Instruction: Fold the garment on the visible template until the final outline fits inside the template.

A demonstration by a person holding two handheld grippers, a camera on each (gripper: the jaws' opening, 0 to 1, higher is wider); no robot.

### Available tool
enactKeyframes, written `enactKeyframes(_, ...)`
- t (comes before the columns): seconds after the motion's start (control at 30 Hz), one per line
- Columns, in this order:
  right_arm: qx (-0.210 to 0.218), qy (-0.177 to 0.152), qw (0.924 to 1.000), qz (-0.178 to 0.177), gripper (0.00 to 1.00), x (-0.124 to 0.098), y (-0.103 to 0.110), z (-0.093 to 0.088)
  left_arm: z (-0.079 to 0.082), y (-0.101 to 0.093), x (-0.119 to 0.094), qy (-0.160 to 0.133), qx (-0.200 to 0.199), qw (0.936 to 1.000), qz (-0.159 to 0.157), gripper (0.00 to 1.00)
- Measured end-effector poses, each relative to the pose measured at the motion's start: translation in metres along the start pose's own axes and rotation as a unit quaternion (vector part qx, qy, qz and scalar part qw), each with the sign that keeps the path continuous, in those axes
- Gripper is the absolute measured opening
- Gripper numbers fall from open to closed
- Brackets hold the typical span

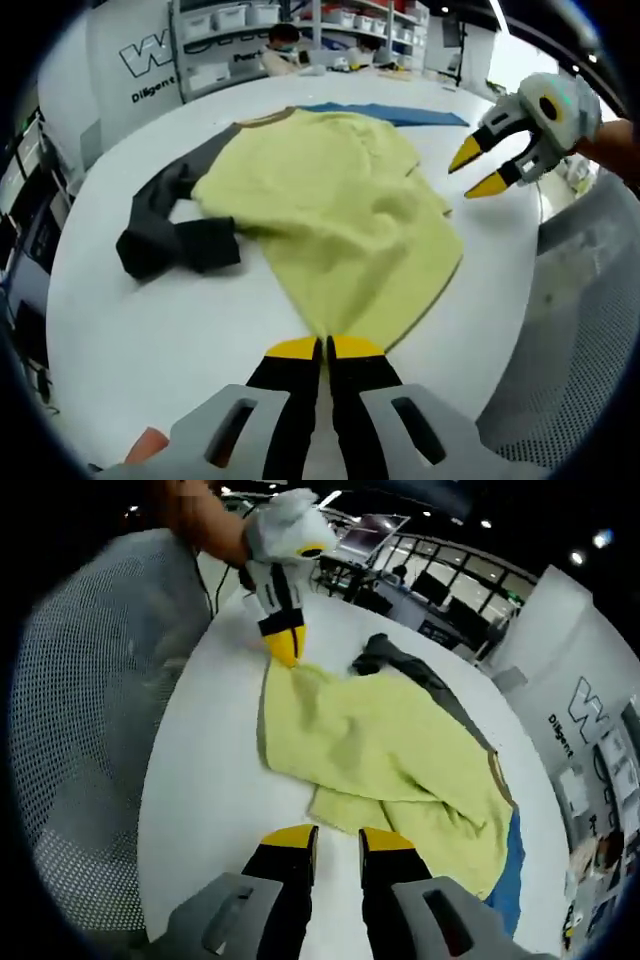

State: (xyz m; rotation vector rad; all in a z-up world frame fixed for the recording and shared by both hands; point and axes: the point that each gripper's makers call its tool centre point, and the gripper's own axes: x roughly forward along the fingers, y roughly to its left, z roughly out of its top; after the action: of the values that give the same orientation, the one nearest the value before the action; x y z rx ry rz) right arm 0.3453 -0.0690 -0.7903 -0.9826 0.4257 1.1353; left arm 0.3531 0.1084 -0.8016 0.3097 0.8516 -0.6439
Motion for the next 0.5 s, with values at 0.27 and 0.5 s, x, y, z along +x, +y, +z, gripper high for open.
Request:
enactKeyframes(0.27, -0.081, 0.010, 0.9967, 0.001, 0.09, 0.017, 0.003, 0.004, 0.000, 0.000, 0.000, 0.000, -0.001, 1.0000, 0.000, 0.00)
enactKeyframes(0.5, -0.093, 0.003, 0.9957, 0.003, 0.09, 0.026, -0.006, 0.012, 0.000, 0.000, 0.000, 0.000, -0.004, 1.0000, 0.000, 0.00)
